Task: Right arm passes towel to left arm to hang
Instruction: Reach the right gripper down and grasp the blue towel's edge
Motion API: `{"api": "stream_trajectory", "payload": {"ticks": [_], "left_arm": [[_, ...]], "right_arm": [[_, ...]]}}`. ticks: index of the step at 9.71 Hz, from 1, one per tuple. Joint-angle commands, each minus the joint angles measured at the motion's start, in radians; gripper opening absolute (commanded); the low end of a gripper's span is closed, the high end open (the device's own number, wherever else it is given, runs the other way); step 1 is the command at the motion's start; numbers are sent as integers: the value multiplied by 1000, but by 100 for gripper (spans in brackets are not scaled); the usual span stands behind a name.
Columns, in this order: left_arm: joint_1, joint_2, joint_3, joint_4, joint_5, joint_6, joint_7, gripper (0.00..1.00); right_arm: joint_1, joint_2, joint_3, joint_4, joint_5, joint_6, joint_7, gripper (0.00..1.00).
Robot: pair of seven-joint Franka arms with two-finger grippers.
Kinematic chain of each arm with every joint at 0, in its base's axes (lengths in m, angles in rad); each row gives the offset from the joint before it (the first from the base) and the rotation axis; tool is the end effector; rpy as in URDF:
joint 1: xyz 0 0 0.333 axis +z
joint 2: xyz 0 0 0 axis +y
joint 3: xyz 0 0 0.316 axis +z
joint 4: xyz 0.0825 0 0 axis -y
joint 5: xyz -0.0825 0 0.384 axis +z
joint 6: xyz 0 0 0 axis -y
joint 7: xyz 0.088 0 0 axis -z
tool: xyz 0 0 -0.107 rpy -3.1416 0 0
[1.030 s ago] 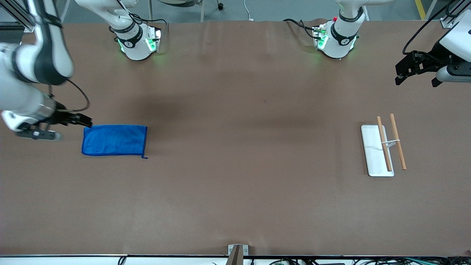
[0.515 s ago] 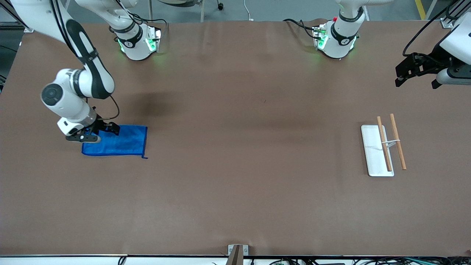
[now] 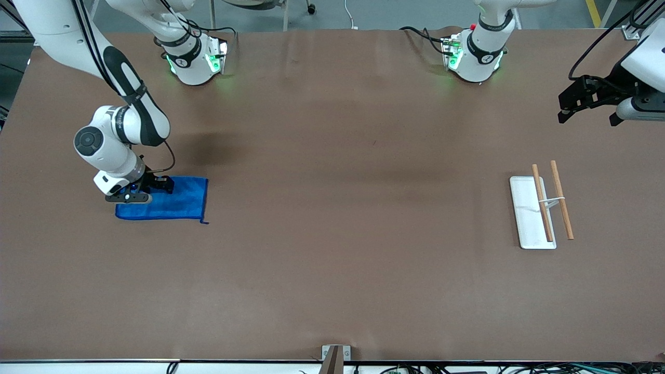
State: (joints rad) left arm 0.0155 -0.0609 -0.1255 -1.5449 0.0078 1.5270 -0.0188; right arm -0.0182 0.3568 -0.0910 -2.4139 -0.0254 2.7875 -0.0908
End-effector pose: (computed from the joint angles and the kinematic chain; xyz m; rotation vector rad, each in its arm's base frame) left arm 0.5278 -0.0599 0.6655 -3.1250 0.1417 -0.0679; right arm 0.4907 -0.0551 0.1675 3.0992 0.0176 0.0213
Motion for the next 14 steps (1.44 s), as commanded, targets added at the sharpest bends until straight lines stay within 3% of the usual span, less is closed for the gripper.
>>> {"api": "stream_trajectory", "payload": {"ticks": [1, 2, 3, 5, 7, 9, 11, 13, 14], "left_arm": [[3, 30, -3, 6, -2, -18, 20, 100], [3, 30, -3, 6, -2, -18, 20, 100], [4, 32, -3, 6, 0, -16, 20, 100], [4, 30, -3, 6, -2, -18, 23, 100], [4, 30, -3, 6, 1, -18, 22, 100], [4, 27, -3, 5, -2, -21, 23, 100], [3, 27, -5, 3, -5, -19, 22, 100], [-2, 80, -6, -29, -172, 23, 31, 100], [-5, 139, -12, -33, -260, 66, 46, 100]], "right_arm": [[-12, 8, 5, -10, 1, 12, 11, 13], [-14, 8, 5, -10, 1, 12, 25, 0], [-11, 5, 8, -7, 1, -2, 51, 0], [-6, -91, 52, 66, 1, -252, 121, 0], [-5, -136, 79, 232, 1, -551, 140, 0], [-2, -153, 94, 362, 1, -723, 138, 0], [-2, -197, 180, 424, 5, -782, 205, 0], [-3, -194, 308, 469, 34, -777, 278, 0], [1, -193, 341, 490, 150, -745, 278, 0]]}}
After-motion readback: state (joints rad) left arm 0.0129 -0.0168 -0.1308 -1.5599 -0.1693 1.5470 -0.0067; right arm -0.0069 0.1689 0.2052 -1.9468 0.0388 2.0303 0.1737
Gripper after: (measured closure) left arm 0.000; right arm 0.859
